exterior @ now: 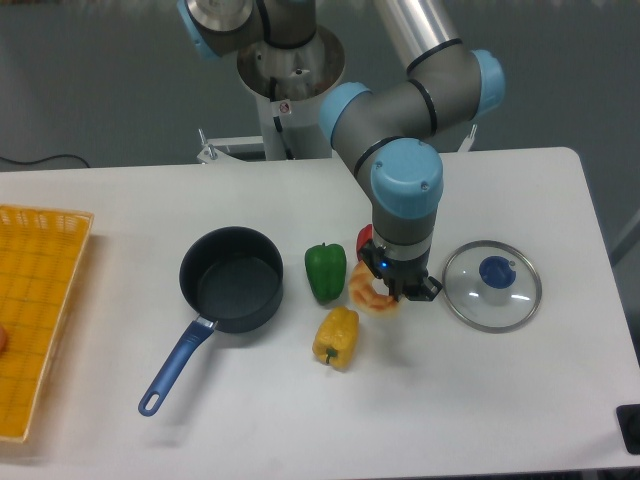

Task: Place the donuts in the pot
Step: 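Carry the held donut with the gripper toward the blue saucepan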

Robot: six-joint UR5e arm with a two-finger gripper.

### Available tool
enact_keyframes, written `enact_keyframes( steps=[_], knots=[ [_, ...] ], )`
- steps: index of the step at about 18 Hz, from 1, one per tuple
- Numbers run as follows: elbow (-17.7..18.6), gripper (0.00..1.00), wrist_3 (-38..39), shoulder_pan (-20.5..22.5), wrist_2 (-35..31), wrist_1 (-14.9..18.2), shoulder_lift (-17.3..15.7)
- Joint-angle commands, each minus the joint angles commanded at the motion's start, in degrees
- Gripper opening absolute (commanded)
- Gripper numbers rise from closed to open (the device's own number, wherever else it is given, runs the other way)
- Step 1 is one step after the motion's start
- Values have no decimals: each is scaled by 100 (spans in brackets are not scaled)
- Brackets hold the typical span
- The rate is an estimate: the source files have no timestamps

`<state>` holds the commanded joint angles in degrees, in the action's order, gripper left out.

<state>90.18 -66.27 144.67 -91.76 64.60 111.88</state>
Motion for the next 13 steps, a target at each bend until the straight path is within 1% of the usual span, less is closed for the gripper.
enact_keyframes(
  steps=[6, 10, 13],
  knots=[
    [52, 7, 18, -70, -9, -9, -17],
    [202, 8, 53, -254, -26, -44, -131],
    [307, 8, 255, -351, -35, -44, -254]
  ],
)
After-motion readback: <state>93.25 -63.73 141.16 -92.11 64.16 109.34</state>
